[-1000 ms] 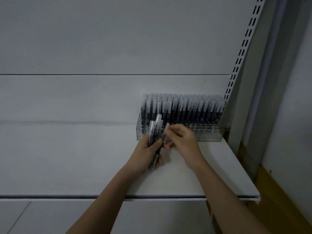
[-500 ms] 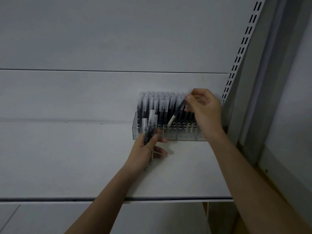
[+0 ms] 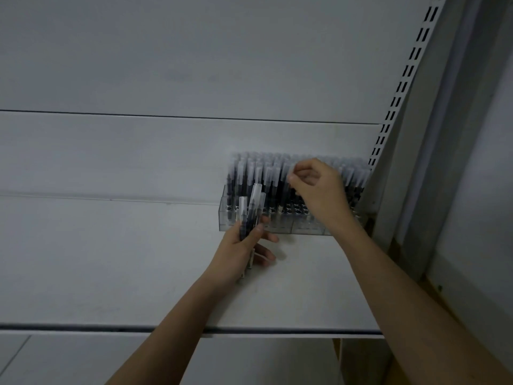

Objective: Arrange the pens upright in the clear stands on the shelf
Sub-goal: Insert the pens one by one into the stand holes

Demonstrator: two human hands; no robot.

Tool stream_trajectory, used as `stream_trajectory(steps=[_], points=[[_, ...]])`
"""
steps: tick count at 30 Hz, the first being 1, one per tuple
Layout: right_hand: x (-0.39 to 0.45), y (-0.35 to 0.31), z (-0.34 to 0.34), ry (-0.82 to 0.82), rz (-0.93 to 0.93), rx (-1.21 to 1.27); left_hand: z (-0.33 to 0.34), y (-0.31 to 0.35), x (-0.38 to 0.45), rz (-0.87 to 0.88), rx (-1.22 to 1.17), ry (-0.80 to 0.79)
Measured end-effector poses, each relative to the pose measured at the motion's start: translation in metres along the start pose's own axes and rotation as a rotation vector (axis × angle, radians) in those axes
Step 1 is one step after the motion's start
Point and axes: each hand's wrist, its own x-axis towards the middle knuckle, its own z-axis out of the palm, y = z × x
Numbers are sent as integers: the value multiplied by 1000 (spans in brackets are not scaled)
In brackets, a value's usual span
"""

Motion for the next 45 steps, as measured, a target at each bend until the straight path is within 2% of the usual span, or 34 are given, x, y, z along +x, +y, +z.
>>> stream_trajectory(steps=[4,7,11,17,23,34,45], points=[[-8,6,5,-67,31,-54,1,1,0,0,12,-4],[-15,9,4,-29,37,-60,1,0,0,1,14,-13],[-35,17,5,37,61,54,1,-1,-1,14,46,-44],[-69,34,13,-111,172,176,5,5,2,-30,5,-78],[-77,40,8,-88,296,304,22,0,10,-39,-21,-35],[-75,39,3,-20,304,411,25,-4,5,-38,64,-43],[-76,41,0,-113,269,410,27,-3,5,-44,115,-134]])
